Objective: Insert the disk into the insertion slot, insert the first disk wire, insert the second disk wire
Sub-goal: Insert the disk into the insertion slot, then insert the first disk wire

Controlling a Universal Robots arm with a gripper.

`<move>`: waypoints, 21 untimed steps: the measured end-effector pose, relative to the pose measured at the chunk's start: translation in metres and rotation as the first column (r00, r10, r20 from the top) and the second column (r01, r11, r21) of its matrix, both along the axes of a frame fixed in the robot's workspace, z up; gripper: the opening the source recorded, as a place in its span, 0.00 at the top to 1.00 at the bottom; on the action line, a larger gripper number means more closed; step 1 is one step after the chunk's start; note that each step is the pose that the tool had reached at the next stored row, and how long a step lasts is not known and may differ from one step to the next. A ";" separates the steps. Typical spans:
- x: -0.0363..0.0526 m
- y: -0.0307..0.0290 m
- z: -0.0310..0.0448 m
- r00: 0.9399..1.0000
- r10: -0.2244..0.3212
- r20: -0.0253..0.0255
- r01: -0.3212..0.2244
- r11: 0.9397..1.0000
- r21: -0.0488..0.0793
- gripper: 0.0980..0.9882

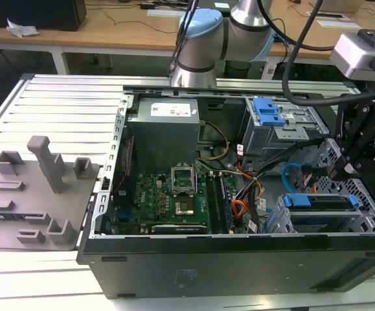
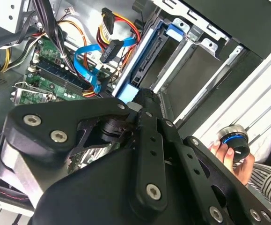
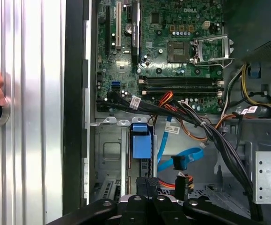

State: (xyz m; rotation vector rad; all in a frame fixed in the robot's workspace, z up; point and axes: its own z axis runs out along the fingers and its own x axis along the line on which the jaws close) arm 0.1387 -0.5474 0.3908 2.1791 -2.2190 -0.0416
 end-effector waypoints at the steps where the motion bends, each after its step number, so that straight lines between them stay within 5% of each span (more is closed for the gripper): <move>1: 0.0003 0.0000 -0.0001 1.000 0.000 0.000 0.000 1.000 0.000 0.99; 12: 0.0009 0.0000 -0.0003 1.000 0.000 0.000 0.000 1.000 0.000 0.99; 17: 0.0143 0.0000 -0.0003 1.000 0.000 0.000 0.000 1.000 0.000 0.99; 21: 0.0157 0.0001 0.0046 1.000 0.000 0.000 0.000 1.000 -0.005 0.99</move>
